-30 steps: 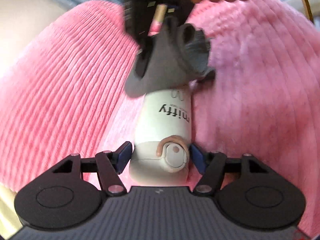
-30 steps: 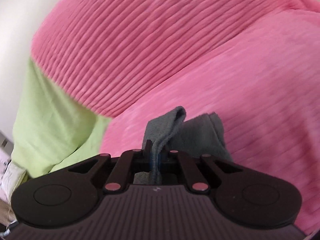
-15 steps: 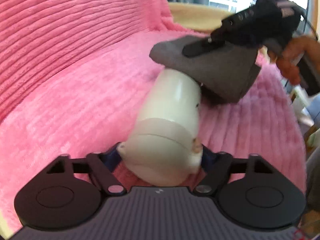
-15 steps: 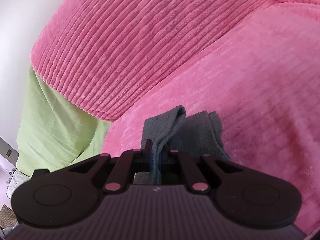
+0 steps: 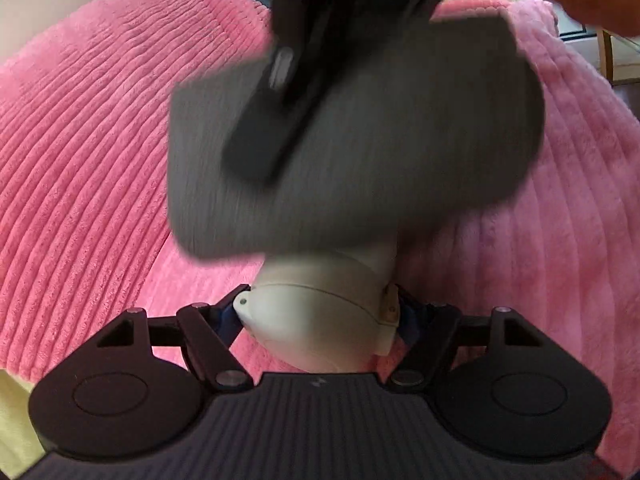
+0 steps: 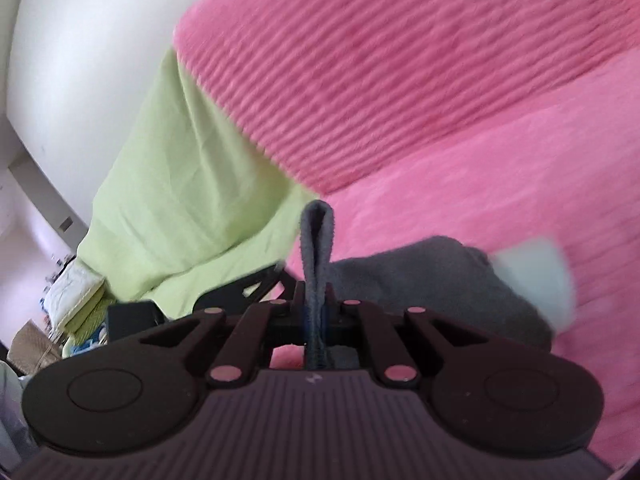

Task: Clean container
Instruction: 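Wrap the cloth around the bottle body and rub it with the right gripper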

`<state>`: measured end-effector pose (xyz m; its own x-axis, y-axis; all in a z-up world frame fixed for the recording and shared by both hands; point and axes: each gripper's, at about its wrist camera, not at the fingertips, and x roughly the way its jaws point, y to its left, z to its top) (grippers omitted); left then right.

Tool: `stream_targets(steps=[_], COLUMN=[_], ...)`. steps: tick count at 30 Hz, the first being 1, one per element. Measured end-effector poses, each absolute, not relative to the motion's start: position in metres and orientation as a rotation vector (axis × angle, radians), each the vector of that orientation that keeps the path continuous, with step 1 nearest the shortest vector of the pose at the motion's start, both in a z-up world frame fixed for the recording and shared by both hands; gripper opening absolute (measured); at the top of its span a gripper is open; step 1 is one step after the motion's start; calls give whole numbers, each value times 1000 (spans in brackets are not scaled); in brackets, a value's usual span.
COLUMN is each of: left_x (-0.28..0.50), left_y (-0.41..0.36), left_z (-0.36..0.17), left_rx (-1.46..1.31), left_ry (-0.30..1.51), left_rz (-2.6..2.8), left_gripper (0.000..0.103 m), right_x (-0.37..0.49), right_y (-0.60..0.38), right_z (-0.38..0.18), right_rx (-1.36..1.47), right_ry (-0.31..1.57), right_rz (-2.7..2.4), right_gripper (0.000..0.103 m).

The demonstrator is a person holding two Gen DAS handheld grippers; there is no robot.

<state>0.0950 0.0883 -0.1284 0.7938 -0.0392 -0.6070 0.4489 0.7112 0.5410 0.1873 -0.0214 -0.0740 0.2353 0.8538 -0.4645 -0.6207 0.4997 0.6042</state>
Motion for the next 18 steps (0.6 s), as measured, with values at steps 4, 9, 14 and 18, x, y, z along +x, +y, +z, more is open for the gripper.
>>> stream_targets(steps=[4,9,14,18], left_x=[93,89,87,92], left_y=[87,86,84,84], left_z=[-131,-130,-130,-132], left_rx=[732,724,729,732], left_ry=[617,608,600,596], left_rz=[-274,-278,-277,-282], left_gripper=[74,74,74,74], right_x=[201,218,234,243], right_y=[-11,-16,-24,-35], right_z=[-89,-82,-81,-85], right_rx=[336,226,142,145], right_ry=[901,866,838,832], right_rz=[974,875,775,734], right_gripper=[2,2,2,2])
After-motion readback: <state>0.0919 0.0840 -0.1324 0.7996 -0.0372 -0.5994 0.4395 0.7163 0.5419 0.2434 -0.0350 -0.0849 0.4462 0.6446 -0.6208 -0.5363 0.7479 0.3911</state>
